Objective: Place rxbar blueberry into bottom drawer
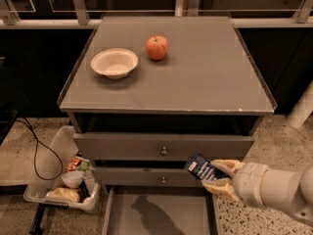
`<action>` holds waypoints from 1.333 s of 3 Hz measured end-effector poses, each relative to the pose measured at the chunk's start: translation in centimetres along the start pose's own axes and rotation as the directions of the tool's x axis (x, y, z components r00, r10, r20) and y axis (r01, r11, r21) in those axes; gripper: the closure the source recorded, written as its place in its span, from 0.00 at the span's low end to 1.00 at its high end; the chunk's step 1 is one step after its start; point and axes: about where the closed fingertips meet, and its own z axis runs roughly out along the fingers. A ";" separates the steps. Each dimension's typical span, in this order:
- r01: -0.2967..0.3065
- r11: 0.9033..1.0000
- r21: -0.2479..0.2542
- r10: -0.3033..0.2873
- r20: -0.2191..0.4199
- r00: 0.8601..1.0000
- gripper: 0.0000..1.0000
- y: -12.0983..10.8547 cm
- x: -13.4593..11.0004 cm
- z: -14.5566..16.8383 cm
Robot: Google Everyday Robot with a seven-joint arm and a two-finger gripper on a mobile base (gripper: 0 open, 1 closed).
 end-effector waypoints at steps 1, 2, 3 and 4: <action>0.012 1.000 0.023 -0.012 0.010 1.000 1.00 0.7 3.0 3.0; -0.012 1.000 0.007 0.012 0.023 1.000 1.00 0.4 5.9 5.8; -0.019 0.999 -0.033 0.022 0.095 0.995 1.00 -0.2 6.7 6.8; -0.014 0.997 -0.077 0.023 0.109 0.994 1.00 0.8 6.4 6.9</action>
Offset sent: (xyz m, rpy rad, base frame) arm 0.0249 -0.0139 -0.1391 0.0677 0.0270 -0.0199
